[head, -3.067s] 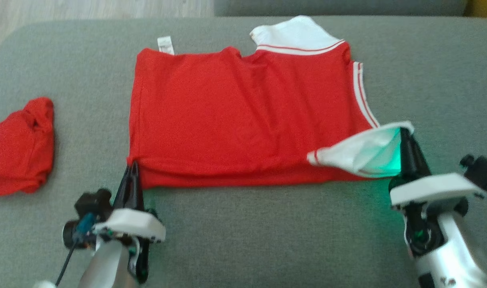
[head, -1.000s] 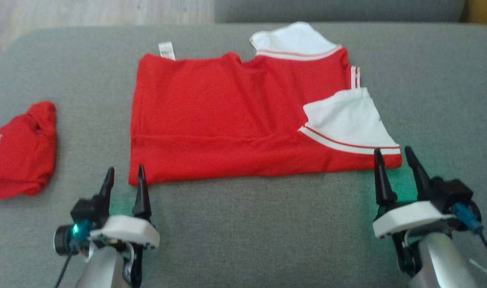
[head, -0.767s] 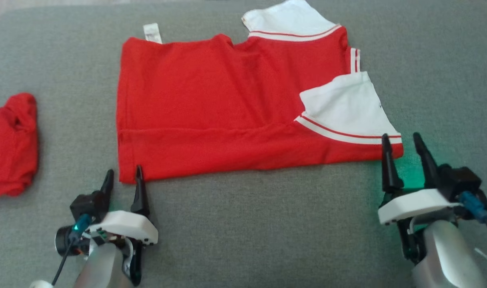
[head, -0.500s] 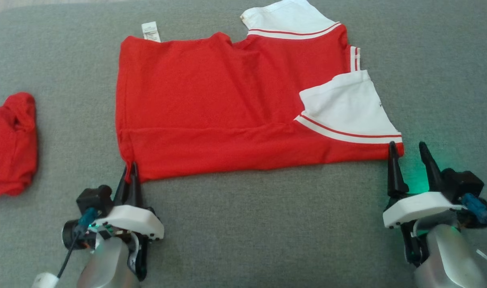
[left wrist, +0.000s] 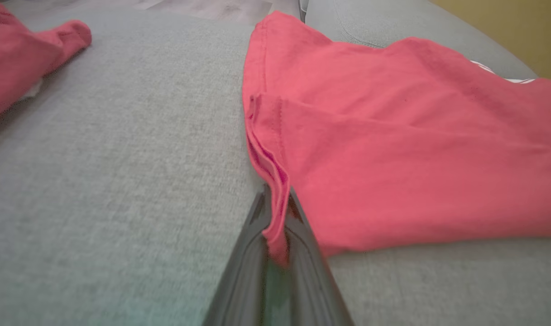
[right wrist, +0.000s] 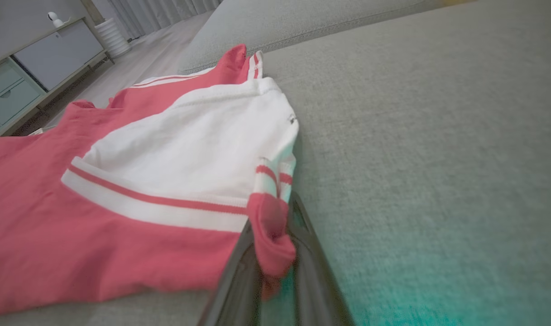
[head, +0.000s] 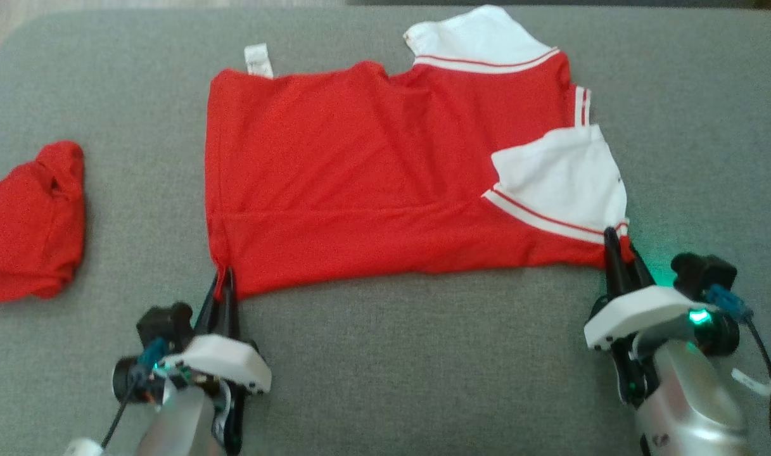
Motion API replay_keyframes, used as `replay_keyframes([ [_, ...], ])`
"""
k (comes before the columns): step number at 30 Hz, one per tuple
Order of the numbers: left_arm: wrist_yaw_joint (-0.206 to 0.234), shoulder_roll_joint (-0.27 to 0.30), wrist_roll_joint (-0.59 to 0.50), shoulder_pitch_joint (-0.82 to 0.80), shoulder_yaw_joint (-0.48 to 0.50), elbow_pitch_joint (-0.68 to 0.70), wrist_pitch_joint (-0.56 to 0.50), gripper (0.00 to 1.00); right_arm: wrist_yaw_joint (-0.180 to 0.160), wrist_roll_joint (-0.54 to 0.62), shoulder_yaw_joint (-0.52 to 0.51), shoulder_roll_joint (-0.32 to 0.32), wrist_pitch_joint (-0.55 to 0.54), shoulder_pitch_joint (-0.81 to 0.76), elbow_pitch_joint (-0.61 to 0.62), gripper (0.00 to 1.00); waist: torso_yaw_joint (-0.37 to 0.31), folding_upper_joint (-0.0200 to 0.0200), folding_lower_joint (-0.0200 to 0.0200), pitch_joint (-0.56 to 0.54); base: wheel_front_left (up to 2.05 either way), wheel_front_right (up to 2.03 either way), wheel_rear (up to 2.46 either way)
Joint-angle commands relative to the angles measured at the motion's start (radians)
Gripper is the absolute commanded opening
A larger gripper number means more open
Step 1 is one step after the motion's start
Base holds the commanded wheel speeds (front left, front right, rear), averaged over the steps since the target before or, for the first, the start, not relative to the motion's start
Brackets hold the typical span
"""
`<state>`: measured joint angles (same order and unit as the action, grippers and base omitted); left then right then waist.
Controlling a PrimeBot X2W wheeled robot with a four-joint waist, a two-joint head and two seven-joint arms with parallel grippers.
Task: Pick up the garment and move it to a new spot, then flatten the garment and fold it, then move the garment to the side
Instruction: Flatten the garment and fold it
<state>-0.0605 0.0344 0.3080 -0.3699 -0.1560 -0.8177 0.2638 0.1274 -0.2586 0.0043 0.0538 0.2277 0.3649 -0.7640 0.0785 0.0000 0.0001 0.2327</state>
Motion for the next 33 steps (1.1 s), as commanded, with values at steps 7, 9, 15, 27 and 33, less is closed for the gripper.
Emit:
replay_keyframes([
  [7, 0.012, 0.016, -0.026, 0.132, 0.060, 0.042, -0.002, 0.00, 0.003, -0.065, -0.003, 0.038, 0.030, -0.126, 0.028, 0.00, -0.021, 0.0000, -0.0001, -0.128, 0.00, 0.00, 0.00],
  [9, 0.014, 0.016, -0.030, 0.165, 0.068, 0.041, -0.002, 0.00, 0.003, -0.080, 0.010, 0.044, 0.031, -0.172, 0.062, 0.00, -0.029, 0.0000, -0.0001, -0.150, 0.00, 0.00, 0.00],
  [15, 0.018, 0.016, -0.023, 0.208, 0.076, 0.044, -0.002, 1.00, 0.003, -0.118, 0.022, 0.049, 0.033, -0.266, 0.174, 1.00, -0.034, 0.0000, -0.0001, -0.158, 0.00, 0.00, 0.00],
  [27, -0.047, 0.196, -0.073, -0.286, 0.044, 0.047, -0.175, 1.00, 0.003, -0.007, 0.040, 0.052, -0.027, -0.019, 0.326, 1.00, -0.005, 0.0000, -0.0001, 0.046, 0.00, 0.00, 0.00],
  [33, -0.069, 0.266, 0.027, -0.456, -0.041, 0.008, -0.361, 1.00, 0.003, 0.002, 0.083, 0.040, -0.046, 0.129, 0.332, 1.00, -0.020, 0.0000, -0.0001, 0.154, 0.00, 0.00, 0.00],
])
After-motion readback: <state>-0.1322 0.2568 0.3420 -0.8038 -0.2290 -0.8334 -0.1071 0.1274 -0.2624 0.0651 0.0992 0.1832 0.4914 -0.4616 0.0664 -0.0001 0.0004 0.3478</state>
